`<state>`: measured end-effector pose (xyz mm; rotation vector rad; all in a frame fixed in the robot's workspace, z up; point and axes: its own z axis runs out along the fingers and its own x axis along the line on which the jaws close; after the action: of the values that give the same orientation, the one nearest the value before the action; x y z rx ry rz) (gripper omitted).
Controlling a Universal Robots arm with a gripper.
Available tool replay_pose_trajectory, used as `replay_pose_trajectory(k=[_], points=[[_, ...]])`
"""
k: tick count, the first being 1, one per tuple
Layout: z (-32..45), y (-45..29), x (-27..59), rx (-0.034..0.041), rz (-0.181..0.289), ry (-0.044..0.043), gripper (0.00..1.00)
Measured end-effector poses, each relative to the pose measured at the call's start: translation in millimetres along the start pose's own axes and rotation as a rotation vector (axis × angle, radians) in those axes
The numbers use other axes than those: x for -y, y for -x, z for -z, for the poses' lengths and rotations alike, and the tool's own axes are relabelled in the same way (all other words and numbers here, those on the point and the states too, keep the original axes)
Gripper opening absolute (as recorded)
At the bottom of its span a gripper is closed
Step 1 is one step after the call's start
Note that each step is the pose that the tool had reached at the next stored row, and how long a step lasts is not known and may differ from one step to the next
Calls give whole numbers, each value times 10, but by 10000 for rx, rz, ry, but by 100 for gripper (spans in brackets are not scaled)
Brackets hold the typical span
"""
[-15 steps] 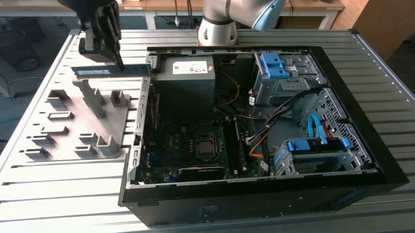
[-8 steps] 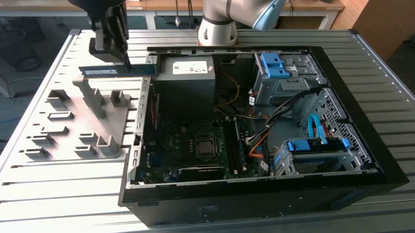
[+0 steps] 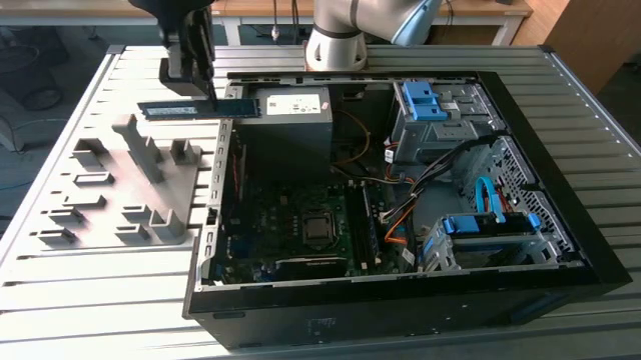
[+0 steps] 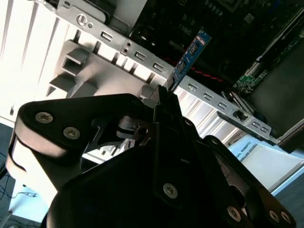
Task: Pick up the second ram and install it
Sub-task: 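Pick up the second ram and move it above second insertion slot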
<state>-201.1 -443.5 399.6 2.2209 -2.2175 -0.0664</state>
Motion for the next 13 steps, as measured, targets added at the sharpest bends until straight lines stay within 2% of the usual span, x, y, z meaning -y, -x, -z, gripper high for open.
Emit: replay_pose_trajectory(k=[13], points=[[1,-1,291,0,0,4,14]])
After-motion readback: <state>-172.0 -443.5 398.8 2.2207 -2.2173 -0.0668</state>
